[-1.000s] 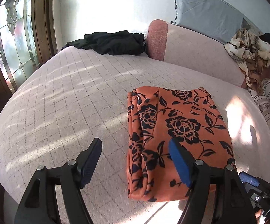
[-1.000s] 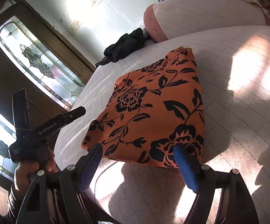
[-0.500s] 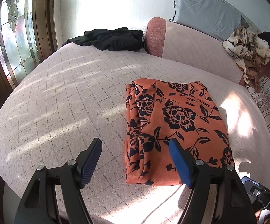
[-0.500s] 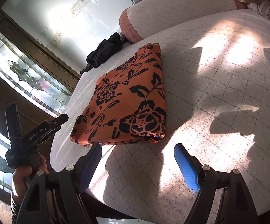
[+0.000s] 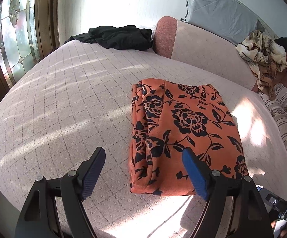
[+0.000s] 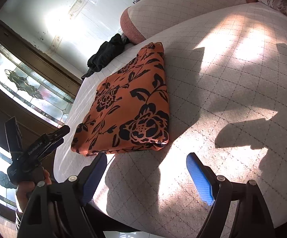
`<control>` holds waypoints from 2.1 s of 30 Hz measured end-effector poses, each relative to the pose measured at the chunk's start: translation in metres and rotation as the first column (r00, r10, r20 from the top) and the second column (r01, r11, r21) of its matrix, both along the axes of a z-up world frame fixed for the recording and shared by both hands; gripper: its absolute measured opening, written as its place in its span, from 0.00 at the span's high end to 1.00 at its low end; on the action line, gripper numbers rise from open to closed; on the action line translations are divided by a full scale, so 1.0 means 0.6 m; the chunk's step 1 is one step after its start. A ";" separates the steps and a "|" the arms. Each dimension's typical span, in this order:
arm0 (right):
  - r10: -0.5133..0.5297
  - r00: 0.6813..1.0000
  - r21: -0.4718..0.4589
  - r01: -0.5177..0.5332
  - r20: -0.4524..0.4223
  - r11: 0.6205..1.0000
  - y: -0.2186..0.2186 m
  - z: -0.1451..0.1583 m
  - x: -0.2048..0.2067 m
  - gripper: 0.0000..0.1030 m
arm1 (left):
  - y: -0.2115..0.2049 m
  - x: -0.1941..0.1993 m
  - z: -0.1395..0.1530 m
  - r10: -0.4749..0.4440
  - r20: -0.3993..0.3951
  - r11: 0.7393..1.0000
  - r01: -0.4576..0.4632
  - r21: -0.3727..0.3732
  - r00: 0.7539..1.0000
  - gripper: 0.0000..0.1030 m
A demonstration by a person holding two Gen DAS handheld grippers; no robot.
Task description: Fold small clothes
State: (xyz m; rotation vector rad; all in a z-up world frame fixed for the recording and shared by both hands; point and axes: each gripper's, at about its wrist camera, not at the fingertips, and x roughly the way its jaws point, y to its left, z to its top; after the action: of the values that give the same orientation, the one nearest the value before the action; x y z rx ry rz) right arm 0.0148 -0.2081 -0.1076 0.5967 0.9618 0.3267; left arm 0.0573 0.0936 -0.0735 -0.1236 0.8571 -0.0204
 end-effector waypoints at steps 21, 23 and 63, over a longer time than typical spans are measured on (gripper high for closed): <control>0.060 0.977 0.274 -0.002 -0.205 0.962 -0.018 -0.077 0.272 0.22 | -0.012 0.105 -0.090 0.012 -0.096 0.999 -0.009 0.037 0.995 0.21; 0.100 0.967 0.217 -0.049 -0.234 0.975 0.008 -0.082 0.284 0.63 | -0.005 0.103 -0.091 0.021 -0.101 1.000 -0.019 0.021 0.995 0.21; 0.037 0.999 0.040 -0.036 -0.028 0.999 0.021 -0.010 0.232 0.16 | 0.083 0.130 -0.059 -0.003 -0.078 0.959 -0.019 -0.281 0.997 0.15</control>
State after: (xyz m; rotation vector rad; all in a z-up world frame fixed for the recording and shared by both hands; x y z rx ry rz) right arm 0.1538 -0.1954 -0.1136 0.6219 0.9971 0.3715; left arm 0.1355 0.1433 -0.1088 -0.3984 0.9277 -0.1312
